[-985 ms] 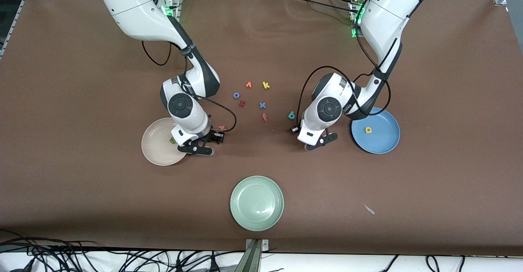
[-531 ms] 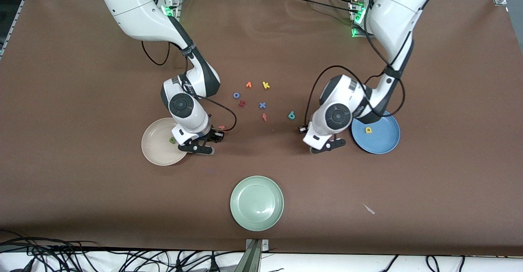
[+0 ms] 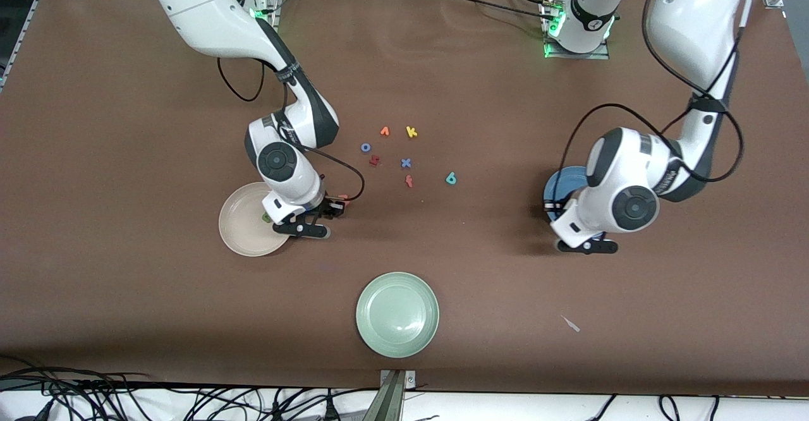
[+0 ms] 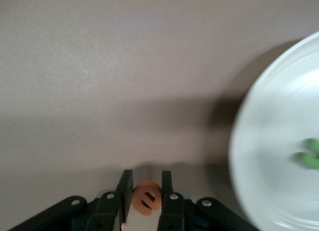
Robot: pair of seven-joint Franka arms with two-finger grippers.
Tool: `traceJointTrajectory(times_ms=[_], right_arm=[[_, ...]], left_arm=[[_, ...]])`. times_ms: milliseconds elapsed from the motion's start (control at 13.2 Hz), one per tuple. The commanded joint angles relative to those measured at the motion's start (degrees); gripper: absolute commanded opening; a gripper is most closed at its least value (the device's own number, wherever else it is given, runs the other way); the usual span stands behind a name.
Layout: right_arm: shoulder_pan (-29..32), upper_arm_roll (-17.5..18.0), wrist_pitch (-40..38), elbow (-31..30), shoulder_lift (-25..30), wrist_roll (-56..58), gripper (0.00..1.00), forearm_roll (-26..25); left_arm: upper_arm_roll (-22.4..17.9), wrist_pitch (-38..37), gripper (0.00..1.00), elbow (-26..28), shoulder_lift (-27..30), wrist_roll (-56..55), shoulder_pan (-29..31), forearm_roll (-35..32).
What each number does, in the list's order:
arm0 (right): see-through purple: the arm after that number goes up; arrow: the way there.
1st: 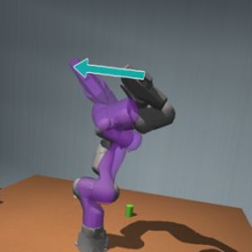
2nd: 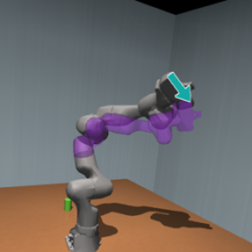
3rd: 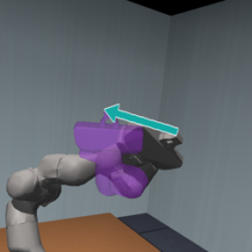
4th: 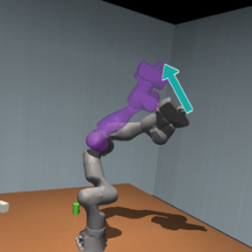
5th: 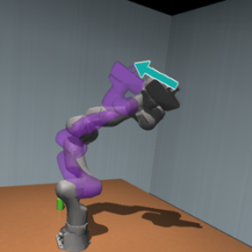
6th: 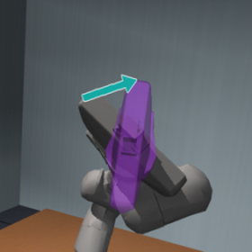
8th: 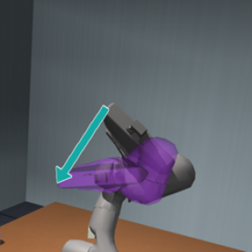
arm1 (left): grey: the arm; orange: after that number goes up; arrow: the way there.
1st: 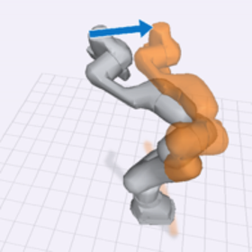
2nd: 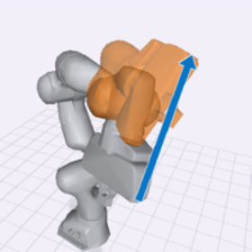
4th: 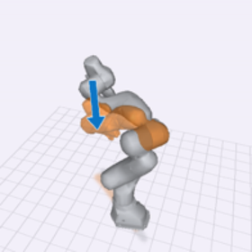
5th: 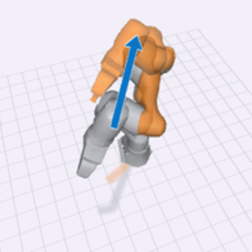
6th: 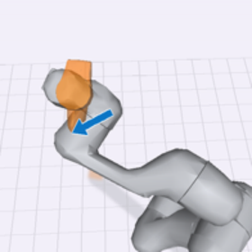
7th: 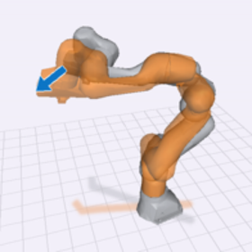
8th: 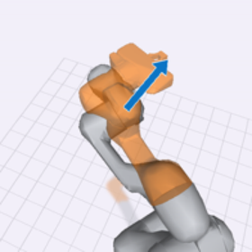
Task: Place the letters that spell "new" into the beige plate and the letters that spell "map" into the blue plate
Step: 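Place the blue E on the blue plate while the right gripper drops orange e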
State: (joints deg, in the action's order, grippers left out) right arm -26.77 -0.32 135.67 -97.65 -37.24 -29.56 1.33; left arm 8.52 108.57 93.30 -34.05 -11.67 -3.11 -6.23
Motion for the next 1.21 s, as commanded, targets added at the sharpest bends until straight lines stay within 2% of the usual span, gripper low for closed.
traceJointTrajectory(times_ms=[0,227,379,455,606,682,758,834,910,1137], right_arm=[[2.68,-1.34,-5.05,-1.40,4.72,10.10,0.21,0.51],[3.82,-2.76,-5.95,-4.90,6.66,14.70,0.22,0.51],[4.97,-2.76,0.08,-10.42,7.79,15.50,0.24,0.60],[4.97,-2.76,2.47,-12.19,7.98,15.50,0.29,0.69],[4.97,-2.76,3.11,-12.48,7.98,15.33,0.45,0.78],[4.97,-2.76,3.11,-12.48,7.98,14.89,0.54,0.78],[4.97,-2.76,3.11,-12.48,7.98,14.54,0.56,0.87],[4.97,-2.59,2.85,-12.13,8.24,14.36,0.56,0.87],[4.97,-2.32,2.85,-11.78,8.41,13.75,0.56,0.87],[4.62,0.13,2.93,-10.20,8.24,7.69,0.59,0.78]], left_arm=[[0.71,0.67,0.00,1.88,-1.19,3.04,3.98,-5.36],[1.06,6.20,0.00,1.88,-4.35,13.39,9.17,-5.19],[1.06,7.35,0.00,2.32,-5.15,14.30,9.44,-4.75],[1.15,7.44,0.00,2.41,-5.33,14.30,9.18,-4.67],[1.41,7.44,0.00,2.41,-5.33,14.30,8.83,-4.49],[2.02,7.35,0.04,2.32,-5.33,14.30,8.74,-4.49],[2.03,7.18,0.32,2.06,-5.33,14.04,8.65,-4.49],[2.03,7.00,0.97,2.06,-5.33,13.69,8.65,-4.49],[2.11,7.00,1.00,2.06,-5.24,13.69,8.65,-4.40],[3.43,5.69,1.00,1.53,-4.19,13.16,7.51,-4.49]])
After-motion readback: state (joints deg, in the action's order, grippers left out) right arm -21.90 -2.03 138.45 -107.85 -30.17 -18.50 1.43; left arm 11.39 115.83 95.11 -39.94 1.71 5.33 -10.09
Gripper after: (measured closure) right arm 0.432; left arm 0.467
